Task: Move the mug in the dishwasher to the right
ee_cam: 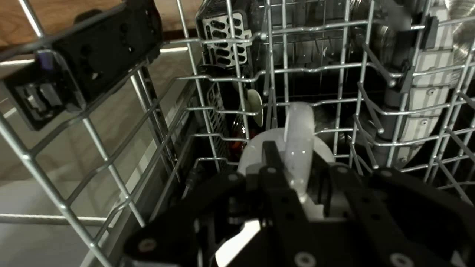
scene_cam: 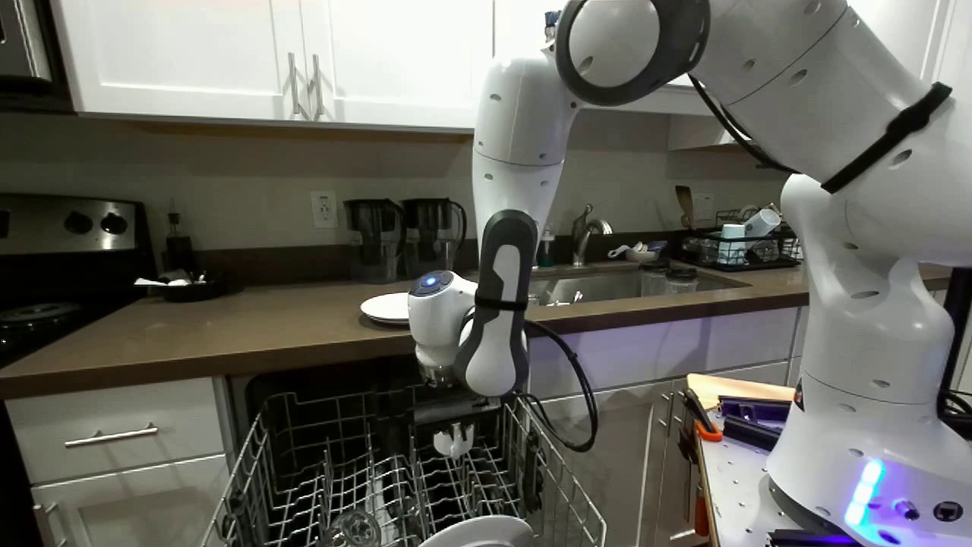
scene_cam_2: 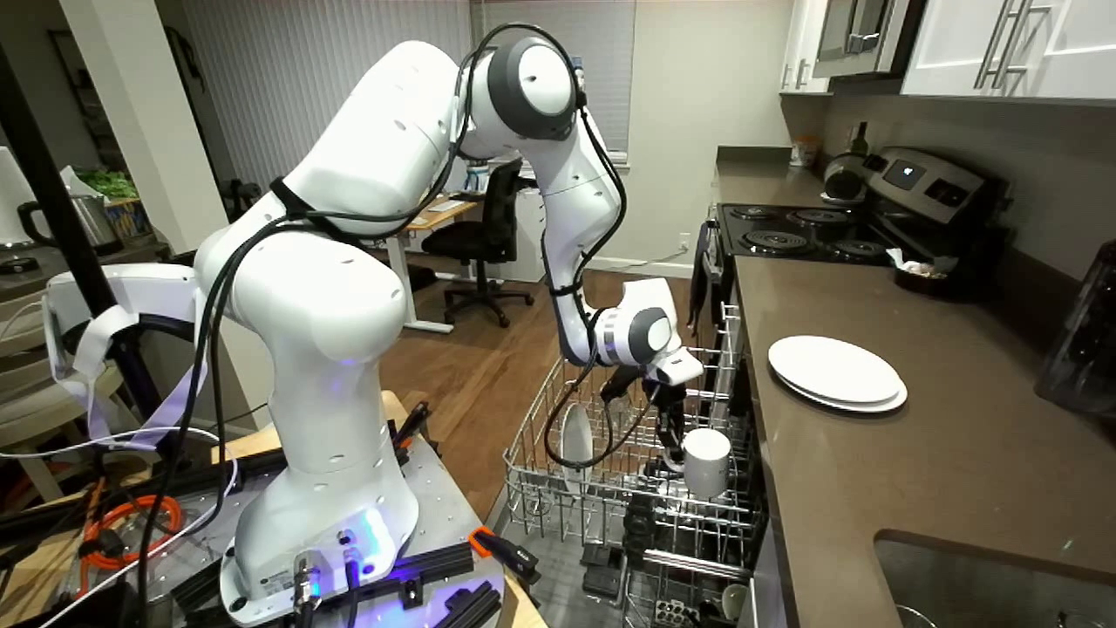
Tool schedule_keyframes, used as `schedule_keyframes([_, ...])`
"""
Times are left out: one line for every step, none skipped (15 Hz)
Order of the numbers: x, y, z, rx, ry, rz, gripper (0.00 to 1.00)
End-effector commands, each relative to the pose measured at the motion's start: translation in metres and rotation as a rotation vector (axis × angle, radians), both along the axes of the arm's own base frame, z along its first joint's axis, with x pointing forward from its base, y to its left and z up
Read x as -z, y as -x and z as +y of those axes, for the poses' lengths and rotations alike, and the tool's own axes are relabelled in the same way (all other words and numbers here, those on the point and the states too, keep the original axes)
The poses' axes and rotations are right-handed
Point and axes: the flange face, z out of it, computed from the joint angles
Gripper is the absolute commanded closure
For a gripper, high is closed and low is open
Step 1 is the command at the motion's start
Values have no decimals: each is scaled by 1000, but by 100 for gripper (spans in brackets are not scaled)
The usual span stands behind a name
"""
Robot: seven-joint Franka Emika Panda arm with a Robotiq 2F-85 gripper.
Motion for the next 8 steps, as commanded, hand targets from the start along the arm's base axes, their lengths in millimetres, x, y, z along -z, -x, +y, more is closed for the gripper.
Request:
schedule_keyframes([2, -3, 0, -2, -43, -10, 91])
schedule_keyframes([4, -3, 1, 0, -54, -6, 91])
schedule_keyframes([6, -4, 1, 1, -59, -3, 91])
schedule_keyframes([7, -3, 0, 4, -67, 2, 91])
schedule_keyframes([8, -3, 0, 3, -73, 4, 91])
schedule_keyframes([10, -4, -1, 2, -82, 11, 91])
schedule_keyframes([12, -4, -3, 2, -88, 16, 91])
schedule_keyframes([14, -6, -3, 0, -95, 23, 91])
